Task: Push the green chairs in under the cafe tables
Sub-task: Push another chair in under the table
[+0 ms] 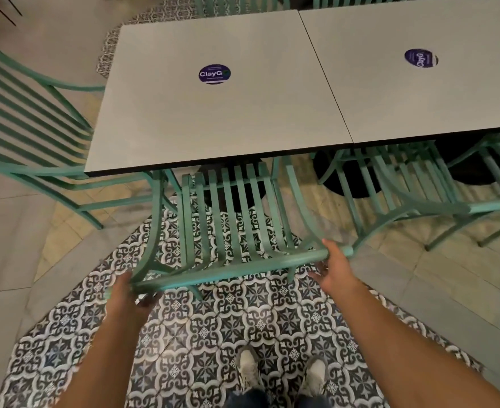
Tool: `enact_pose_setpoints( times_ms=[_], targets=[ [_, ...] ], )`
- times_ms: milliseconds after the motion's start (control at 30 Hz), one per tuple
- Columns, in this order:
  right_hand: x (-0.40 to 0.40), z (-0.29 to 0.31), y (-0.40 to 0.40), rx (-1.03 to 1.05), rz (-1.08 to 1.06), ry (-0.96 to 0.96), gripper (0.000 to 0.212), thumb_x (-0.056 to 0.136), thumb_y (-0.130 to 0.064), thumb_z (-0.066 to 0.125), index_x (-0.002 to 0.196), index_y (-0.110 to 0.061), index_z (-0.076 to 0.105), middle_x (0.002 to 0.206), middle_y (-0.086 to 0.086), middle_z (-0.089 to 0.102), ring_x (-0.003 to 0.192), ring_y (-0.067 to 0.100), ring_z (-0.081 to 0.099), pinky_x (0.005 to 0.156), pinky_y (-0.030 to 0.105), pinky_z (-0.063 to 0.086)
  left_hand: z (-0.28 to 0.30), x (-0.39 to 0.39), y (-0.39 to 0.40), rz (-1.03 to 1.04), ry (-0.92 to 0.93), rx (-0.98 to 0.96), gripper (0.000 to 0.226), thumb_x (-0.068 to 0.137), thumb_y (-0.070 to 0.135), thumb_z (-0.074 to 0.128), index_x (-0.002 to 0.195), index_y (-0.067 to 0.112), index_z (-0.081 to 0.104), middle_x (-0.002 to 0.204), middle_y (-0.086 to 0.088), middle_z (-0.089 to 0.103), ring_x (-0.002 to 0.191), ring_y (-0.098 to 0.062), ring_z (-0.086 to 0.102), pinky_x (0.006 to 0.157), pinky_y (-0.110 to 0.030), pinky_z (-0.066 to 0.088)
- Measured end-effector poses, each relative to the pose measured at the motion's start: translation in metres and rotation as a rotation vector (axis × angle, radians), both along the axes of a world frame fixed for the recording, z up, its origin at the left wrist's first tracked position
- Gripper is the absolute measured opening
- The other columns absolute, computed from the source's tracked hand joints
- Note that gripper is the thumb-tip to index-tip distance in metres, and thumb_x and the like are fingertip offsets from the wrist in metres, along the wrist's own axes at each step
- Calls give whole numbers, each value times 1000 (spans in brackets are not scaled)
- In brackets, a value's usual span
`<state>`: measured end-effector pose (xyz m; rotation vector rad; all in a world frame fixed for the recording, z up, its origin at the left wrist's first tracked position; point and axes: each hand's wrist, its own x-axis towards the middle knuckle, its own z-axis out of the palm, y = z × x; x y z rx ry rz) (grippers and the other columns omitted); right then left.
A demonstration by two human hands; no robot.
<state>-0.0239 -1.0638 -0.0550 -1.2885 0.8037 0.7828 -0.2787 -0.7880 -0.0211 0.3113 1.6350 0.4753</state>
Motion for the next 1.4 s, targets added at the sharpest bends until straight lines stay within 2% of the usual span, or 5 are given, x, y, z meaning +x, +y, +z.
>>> enact_pose_setpoints(
  times_ms=[300, 467, 800, 1100, 1400],
  targets=[
    [13, 4, 18, 12, -166, 83, 9, 89, -9, 56, 91, -8, 47, 103, 13, 51, 91, 28, 56, 93, 48, 50, -14, 7, 7, 52, -101, -91, 35, 90, 21, 61, 121, 7, 50, 118, -10, 58, 84, -23, 58, 86, -36, 53],
    [20, 2, 30, 30, -236, 102, 10, 86, -4, 55, 87, -7, 45, 101, 13, 50, 97, 29, 56, 94, 47, 51, -17, 17, 18, 68, -88, -74, 41, 89, 17, 61, 127, 7, 49, 106, -11, 58, 81, -24, 58, 84, -36, 55],
    [41, -10, 52, 1, -259, 70, 12, 82, -2, 54, 90, -6, 46, 116, 14, 53, 101, 29, 60, 90, 45, 54, -16, 40, 45, 43, -68, -38, 41, 88, 16, 62, 126, 7, 50, 119, -11, 57, 87, -25, 59, 60, -37, 52],
    [67, -10, 67, -54, -265, 64, 16, 80, -2, 57, 91, -7, 46, 114, 15, 54, 100, 32, 61, 87, 44, 55, -17, 69, 62, 51, -67, -65, 32, 89, 18, 62, 115, 7, 50, 112, -11, 58, 87, -26, 59, 72, -38, 56],
    [69, -13, 69, -60, -277, 45, 15, 78, -1, 53, 88, -8, 45, 118, 15, 52, 99, 30, 60, 85, 44, 56, -21, 74, 60, 109, -37, -33, 36, 85, 16, 63, 118, 9, 51, 113, -8, 57, 93, -25, 61, 65, -37, 58]
  ],
)
